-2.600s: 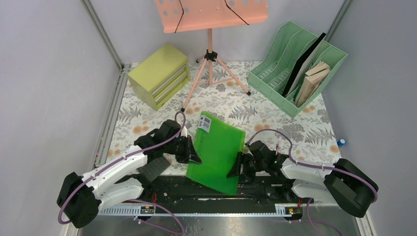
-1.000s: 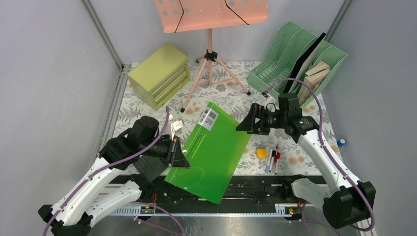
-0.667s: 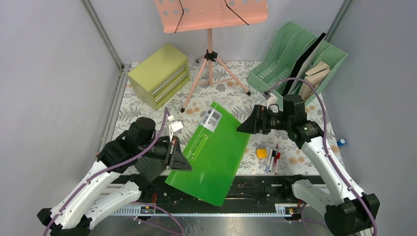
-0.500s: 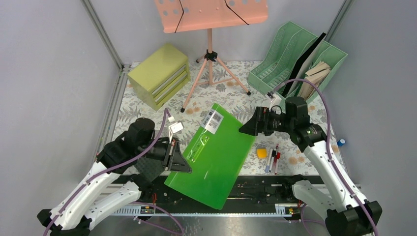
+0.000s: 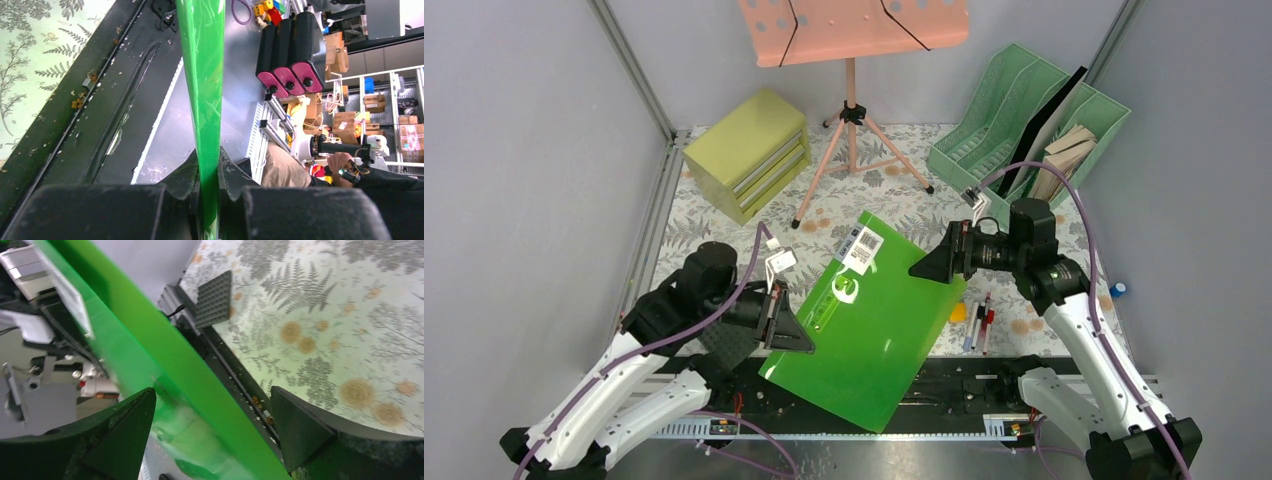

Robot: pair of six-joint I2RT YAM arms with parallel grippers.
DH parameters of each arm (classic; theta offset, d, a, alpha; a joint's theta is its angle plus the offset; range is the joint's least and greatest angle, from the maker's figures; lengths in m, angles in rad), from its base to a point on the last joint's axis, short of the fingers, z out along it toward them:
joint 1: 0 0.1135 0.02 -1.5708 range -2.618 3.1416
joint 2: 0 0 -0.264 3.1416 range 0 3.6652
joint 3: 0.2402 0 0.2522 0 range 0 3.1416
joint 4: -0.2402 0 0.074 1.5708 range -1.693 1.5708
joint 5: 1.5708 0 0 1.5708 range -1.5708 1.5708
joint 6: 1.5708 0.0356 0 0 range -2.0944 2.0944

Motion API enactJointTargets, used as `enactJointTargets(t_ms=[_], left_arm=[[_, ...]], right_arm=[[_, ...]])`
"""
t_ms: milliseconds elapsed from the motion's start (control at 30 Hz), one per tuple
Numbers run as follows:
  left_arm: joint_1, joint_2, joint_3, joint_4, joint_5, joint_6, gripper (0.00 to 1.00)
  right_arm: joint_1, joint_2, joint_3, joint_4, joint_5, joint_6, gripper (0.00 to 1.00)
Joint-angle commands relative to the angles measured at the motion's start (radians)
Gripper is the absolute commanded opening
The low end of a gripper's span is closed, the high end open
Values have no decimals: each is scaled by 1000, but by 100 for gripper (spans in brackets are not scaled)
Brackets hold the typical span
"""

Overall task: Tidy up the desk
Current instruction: Place the folder in the storage box.

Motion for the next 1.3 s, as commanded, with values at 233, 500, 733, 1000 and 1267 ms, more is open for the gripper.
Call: enactJointTargets(t_ms=[233, 500, 733, 1000, 1267], left_arm=[[0, 64, 8, -39, -309, 122, 0], [1, 83, 8, -53, -378, 133, 0], [1, 61, -14, -4, -344, 111, 0], [1, 45, -25, 63, -288, 96, 41], [1, -53, -13, 182, -303, 46, 92]], right_arm=[[-7, -65, -59, 188, -308, 141, 83], [-11, -49, -70, 194, -389, 161, 57], [-11, -52, -119, 305, -395, 248, 16], [-11, -72, -146, 336, -377, 270, 0], [-11, -93, -161, 337, -347, 269, 0]])
